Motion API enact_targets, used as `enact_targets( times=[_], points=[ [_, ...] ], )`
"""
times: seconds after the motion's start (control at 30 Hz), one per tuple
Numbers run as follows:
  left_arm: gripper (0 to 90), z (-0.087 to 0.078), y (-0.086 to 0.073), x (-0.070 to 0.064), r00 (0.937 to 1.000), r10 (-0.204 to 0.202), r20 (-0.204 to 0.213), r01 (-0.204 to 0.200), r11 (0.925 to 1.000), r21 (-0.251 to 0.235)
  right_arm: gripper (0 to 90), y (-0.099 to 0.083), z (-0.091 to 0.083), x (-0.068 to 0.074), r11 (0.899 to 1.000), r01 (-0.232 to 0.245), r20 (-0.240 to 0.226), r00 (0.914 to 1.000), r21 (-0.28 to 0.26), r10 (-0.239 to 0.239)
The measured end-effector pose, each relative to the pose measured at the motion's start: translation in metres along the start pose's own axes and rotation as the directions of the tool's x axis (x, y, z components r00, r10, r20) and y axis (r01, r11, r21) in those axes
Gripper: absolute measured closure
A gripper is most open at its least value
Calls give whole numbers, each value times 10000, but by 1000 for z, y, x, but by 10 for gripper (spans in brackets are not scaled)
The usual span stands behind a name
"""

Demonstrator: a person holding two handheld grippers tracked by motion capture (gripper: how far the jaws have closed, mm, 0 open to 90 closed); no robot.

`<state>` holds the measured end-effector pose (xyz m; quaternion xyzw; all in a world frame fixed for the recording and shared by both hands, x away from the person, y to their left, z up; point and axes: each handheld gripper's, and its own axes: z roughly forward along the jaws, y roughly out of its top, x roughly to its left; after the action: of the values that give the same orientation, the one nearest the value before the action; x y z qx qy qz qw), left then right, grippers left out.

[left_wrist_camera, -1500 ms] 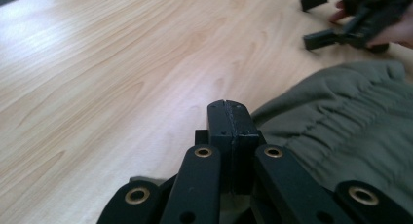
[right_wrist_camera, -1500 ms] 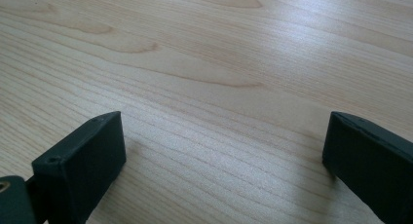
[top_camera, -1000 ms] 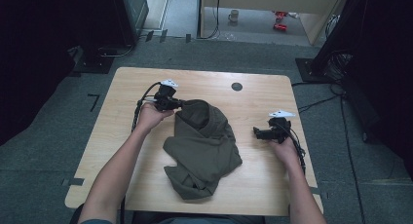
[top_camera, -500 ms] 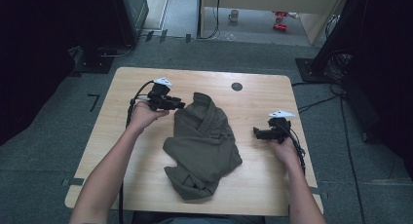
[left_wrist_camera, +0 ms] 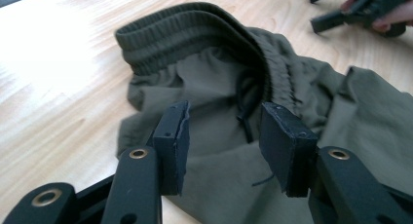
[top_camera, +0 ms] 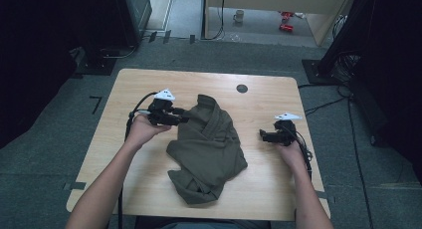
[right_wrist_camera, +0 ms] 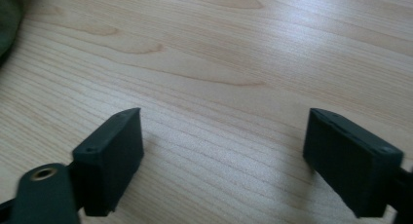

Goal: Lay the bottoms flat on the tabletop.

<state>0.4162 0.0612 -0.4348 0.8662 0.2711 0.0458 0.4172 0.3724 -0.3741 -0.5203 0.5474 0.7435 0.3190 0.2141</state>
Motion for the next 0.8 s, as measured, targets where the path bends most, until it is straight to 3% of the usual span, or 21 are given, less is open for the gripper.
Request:
enact_targets(
  times=[0.3,0.6,0.8],
  points=[
    [499,-6,-26,-23,9997,227,74,-228,9997,55,211,5,-11,7,10000,-36,-235,9997,-58,35],
    [478,-11,-53,-32,9995,307,13,-308,9992,267,231,7,-24,27,9990,372,-573,9976,-261,-386],
    [490,-14,-67,-30,9991,151,-384,-146,9998,140,281,11,-27,37,9966,533,-707,9958,-633,-578]
  ],
)
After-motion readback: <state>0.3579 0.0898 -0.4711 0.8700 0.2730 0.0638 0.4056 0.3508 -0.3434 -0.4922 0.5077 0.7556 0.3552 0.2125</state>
